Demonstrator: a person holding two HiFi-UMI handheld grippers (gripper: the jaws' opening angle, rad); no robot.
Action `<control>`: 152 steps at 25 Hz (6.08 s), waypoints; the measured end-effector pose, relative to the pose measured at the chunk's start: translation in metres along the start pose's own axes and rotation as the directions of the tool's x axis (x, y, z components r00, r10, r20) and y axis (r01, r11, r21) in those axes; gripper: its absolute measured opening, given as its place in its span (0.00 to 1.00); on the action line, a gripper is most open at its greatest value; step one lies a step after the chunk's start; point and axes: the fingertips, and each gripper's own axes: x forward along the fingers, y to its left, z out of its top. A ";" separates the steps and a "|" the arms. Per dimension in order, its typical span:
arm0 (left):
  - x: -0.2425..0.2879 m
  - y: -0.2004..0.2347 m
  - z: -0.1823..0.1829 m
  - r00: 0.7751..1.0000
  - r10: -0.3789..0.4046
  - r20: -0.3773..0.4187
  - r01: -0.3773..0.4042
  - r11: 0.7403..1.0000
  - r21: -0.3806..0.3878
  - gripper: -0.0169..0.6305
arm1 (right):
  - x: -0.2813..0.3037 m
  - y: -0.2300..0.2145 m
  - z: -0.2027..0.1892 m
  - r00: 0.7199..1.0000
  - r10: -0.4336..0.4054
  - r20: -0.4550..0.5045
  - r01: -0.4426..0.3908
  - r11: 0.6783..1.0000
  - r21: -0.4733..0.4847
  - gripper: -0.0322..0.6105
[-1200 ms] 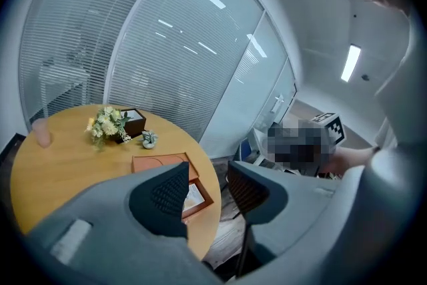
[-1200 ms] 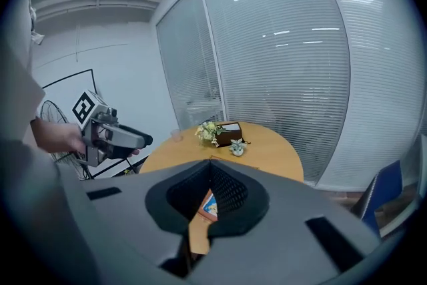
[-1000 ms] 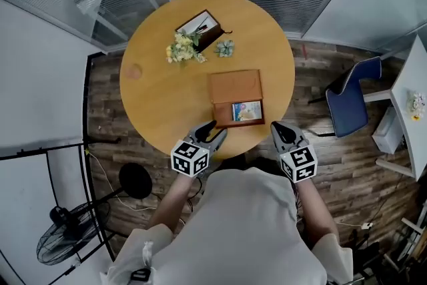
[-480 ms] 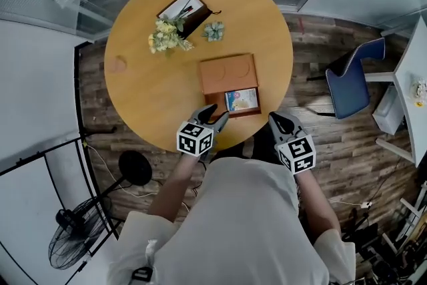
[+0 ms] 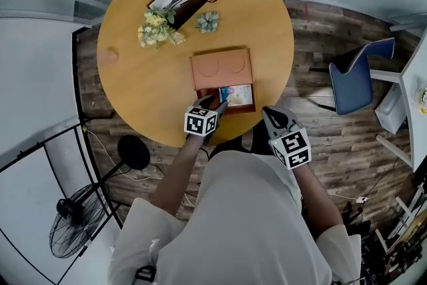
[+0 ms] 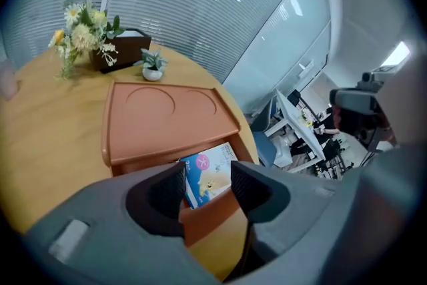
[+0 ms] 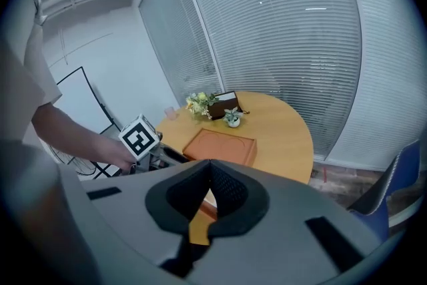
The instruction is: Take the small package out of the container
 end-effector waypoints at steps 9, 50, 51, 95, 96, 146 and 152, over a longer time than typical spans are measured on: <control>0.048 0.021 -0.028 0.987 0.052 -0.154 -0.052 0.999 0.006 0.38 | 0.016 -0.008 -0.008 0.996 0.076 -0.055 -0.078 0.997 -0.026 0.05; 0.023 -0.052 0.013 0.978 0.169 0.123 -0.173 0.985 0.020 0.40 | -0.008 -0.041 0.011 0.981 0.192 -0.021 -0.193 0.980 -0.045 0.05; 0.023 -0.053 0.015 0.975 0.176 0.136 -0.180 0.983 0.020 0.40 | -0.009 -0.042 0.010 0.981 0.193 -0.021 -0.194 0.980 -0.047 0.05; -0.030 -0.090 0.061 0.921 0.205 0.332 -0.213 0.977 -0.013 0.14 | -0.031 -0.056 0.015 0.984 0.160 0.074 -0.156 0.986 -0.050 0.05; -0.038 -0.092 0.063 0.918 0.198 0.343 -0.209 0.978 -0.005 0.14 | -0.033 -0.052 0.017 0.985 0.155 0.080 -0.151 0.987 -0.056 0.05; -0.362 -0.186 0.057 0.638 0.131 0.759 -0.225 0.974 0.021 0.14 | -0.191 0.096 0.097 0.918 0.121 0.377 -0.001 0.953 -0.303 0.05; -0.368 -0.199 0.063 0.600 0.173 0.781 -0.259 0.966 -0.014 0.14 | -0.209 0.085 0.115 0.890 0.155 0.428 0.005 0.937 -0.349 0.05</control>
